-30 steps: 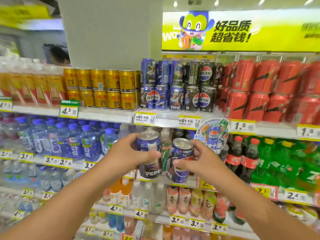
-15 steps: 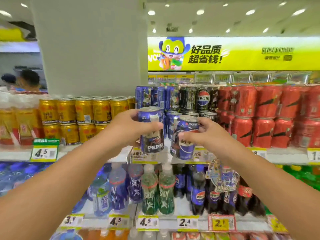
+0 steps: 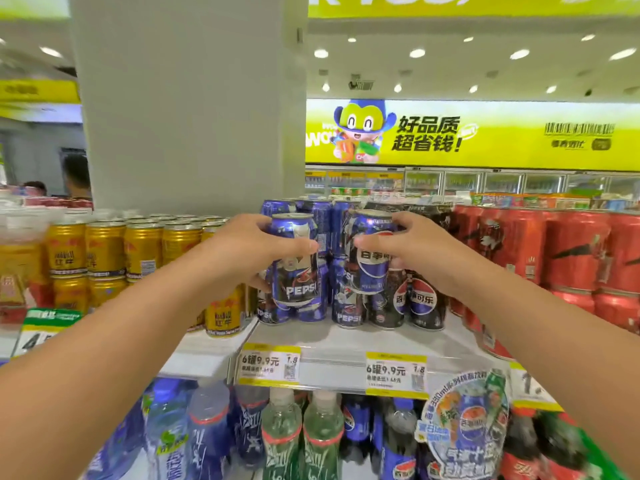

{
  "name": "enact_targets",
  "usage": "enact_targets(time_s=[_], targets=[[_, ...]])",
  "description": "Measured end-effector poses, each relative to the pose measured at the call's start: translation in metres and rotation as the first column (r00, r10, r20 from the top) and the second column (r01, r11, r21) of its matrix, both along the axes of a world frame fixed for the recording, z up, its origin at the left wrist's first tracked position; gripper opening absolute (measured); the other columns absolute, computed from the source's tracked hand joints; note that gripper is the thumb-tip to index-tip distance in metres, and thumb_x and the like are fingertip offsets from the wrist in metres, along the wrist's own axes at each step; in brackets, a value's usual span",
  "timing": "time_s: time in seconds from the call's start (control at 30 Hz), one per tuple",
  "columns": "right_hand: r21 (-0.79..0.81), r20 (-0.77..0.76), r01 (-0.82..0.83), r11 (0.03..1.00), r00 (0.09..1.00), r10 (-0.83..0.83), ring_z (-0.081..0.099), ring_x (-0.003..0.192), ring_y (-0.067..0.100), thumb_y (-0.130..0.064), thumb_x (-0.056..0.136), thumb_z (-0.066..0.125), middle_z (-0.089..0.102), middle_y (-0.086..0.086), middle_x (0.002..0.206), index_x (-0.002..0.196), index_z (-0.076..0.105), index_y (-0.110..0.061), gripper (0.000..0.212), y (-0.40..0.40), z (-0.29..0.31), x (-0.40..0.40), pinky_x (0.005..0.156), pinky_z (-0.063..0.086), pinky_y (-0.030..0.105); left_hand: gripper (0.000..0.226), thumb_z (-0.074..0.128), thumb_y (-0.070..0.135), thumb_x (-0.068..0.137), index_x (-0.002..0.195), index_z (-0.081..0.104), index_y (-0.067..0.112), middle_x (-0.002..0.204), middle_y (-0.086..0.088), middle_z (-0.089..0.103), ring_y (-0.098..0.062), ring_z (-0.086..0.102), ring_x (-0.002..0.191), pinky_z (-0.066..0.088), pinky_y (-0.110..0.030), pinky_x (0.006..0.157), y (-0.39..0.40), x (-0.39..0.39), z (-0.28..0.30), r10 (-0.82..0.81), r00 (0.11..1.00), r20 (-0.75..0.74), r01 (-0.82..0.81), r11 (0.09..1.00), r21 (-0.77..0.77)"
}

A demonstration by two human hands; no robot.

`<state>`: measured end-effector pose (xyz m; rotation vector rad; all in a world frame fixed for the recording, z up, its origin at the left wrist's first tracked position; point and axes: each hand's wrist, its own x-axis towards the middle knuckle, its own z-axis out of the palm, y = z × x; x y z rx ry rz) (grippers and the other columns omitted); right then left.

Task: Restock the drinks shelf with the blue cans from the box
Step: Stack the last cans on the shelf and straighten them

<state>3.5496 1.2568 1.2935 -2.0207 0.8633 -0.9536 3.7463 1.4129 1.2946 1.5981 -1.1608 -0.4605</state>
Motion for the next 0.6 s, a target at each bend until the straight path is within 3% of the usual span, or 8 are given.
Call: enact_targets(time_s=[0.17,0.3,0.43,0.6], targets=[[0.025,0.025,-0.079,0.997,0.997,0.079,0.061,0.112,0.017,-0.050,0.070,0.086,0.051,-0.007,0.128,0.151,0.035,-0.016,0.101,-0.014,0.022,0.035,0.083,0.055,0.033,0.045,0.090,0.038,0.069,0.109,0.074,0.025,0.092,0.003,0.081,-0.019,0.078,0.084,0.065,-0.047,0.072,-0.008,0.003,-0.003,0.024,0.999,0.027,-0.024,0.999,0.030],[0.043,0.024,-0.061,0.997,0.998,0.060,0.061,0.108,0.020,-0.047,0.071,0.087,0.052,-0.004,0.119,0.150,0.038,-0.014,0.099,-0.026,0.027,0.067,0.093,0.055,0.043,0.040,0.089,0.035,0.072,0.108,0.074,0.027,0.089,0.007,0.081,-0.013,0.078,0.079,0.065,-0.041,0.069,-0.009,0.007,-0.008,-0.006,0.999,0.041,0.003,0.998,0.060],[0.094,0.053,-0.060,0.994,0.997,0.055,0.057,0.083,0.006,-0.037,0.077,0.085,0.050,-0.015,0.089,0.141,0.046,-0.013,0.079,-0.037,0.025,0.093,0.091,0.053,0.040,0.038,0.089,0.036,0.072,0.106,0.073,0.030,0.089,0.009,0.081,-0.011,0.078,0.079,0.066,-0.042,0.072,-0.010,0.014,-0.014,-0.029,0.999,0.036,0.026,0.997,0.079],[0.066,0.082,-0.021,0.998,0.996,0.015,0.065,0.094,0.015,-0.046,0.068,0.089,0.063,-0.004,0.105,0.135,0.051,-0.009,0.085,-0.039,0.020,0.116,0.075,0.054,0.033,0.041,0.089,0.036,0.072,0.109,0.072,0.030,0.093,0.007,0.081,-0.015,0.078,0.087,0.065,-0.045,0.075,-0.009,0.023,-0.019,-0.047,0.999,0.017,0.045,0.996,0.082]])
